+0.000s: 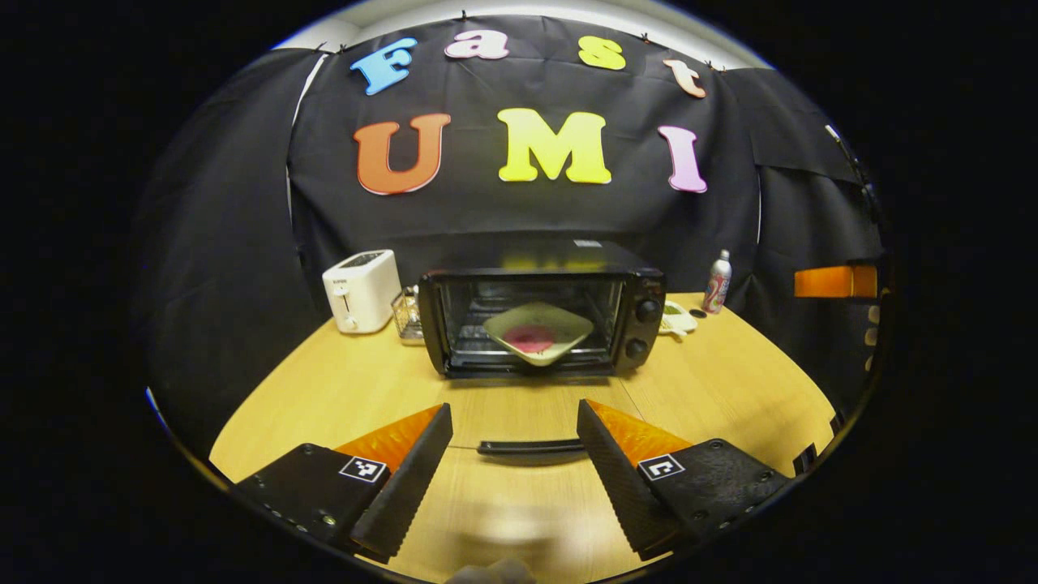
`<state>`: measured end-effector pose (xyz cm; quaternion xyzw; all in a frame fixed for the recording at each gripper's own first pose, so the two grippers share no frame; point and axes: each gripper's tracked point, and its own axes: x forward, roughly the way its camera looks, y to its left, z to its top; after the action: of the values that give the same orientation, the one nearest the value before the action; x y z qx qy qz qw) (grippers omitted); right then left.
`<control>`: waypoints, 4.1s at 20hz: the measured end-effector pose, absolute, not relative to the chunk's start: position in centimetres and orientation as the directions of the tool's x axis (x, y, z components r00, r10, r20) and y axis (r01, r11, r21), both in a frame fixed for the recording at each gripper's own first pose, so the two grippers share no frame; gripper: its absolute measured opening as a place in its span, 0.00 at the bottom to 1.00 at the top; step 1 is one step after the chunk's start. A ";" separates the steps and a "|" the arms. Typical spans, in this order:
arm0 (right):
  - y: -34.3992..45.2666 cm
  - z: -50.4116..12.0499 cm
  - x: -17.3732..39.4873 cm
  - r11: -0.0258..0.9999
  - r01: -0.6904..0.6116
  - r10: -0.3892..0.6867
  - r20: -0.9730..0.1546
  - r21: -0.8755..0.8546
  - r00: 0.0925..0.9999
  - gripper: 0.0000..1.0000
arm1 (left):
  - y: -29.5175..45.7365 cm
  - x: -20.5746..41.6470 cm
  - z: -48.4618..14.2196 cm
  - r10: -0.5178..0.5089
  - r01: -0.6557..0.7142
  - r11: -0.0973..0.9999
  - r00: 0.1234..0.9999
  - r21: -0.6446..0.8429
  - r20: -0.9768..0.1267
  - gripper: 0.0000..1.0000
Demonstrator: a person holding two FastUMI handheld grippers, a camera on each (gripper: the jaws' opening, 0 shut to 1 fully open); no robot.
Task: Open the electric oven with the left hand, put the food in, and close the electric oven.
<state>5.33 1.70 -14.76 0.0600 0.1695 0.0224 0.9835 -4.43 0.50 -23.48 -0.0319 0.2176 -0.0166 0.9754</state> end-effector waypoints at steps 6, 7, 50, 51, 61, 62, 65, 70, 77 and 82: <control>-2.1 -14.6 2.7 0.995 -0.084 0.100 -0.343 0.063 0.934 0.96 | -2.7 -4.7 -29.5 -0.017 -0.014 0.998 0.866 -0.058 -0.500 0.97; -2.7 -14.7 2.6 0.995 -0.085 0.095 -0.344 0.045 0.934 0.96 | -2.9 -4.6 -30.4 -0.011 -0.017 0.999 0.860 -0.050 -0.510 0.97; 1.4 -13.9 4.9 0.981 0.078 -0.005 -0.382 0.177 0.924 1.00 | -2.2 6.6 -25.9 -0.154 0.139 0.988 0.874 -0.068 -0.460 0.97; 1.4 -13.8 4.9 0.981 0.078 -0.005 -0.380 0.178 0.925 0.96 | -2.2 7.1 -25.3 -0.156 0.140 0.988 0.878 -0.069 -0.453 0.97; 0.7 -13.3 4.1 0.980 0.101 -0.031 -0.367 0.172 0.930 0.96 | -2.3 10.5 -23.4 -0.152 0.138 0.988 0.900 -0.064 -0.409 0.98; 0.7 -13.2 4.0 0.980 0.101 -0.032 -0.365 0.171 0.931 1.00 | -2.4 10.3 -23.6 -0.156 0.142 0.988 0.897 -0.065 -0.414 0.97; 0.7 -13.1 3.7 0.980 0.100 -0.032 -0.364 0.170 0.931 1.00 | -2.4 9.9 -23.7 -0.154 0.143 0.988 0.898 -0.056 -0.413 0.97; 0.8 -12.8 3.2 0.982 0.095 -0.030 -0.359 0.164 0.933 1.00 | -2.6 9.4 -23.2 -0.155 0.141 0.988 0.903 -0.064 -0.400 0.97; 0.8 -11.4 2.9 0.985 0.085 -0.034 -0.309 0.153 0.950 0.96 | -2.7 7.4 -20.2 -0.150 0.139 0.989 0.921 -0.056 -0.358 0.97; 0.0 -5.8 1.2 0.987 0.024 0.003 -0.172 0.158 0.985 0.96 | -2.7 3.4 -10.0 -0.111 0.108 0.994 0.974 -0.025 -0.197 0.97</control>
<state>1.18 -0.04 -5.76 0.0799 0.0861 -0.0053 0.9931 3.41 -2.73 -9.96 -0.0071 0.0997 -0.0553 0.9935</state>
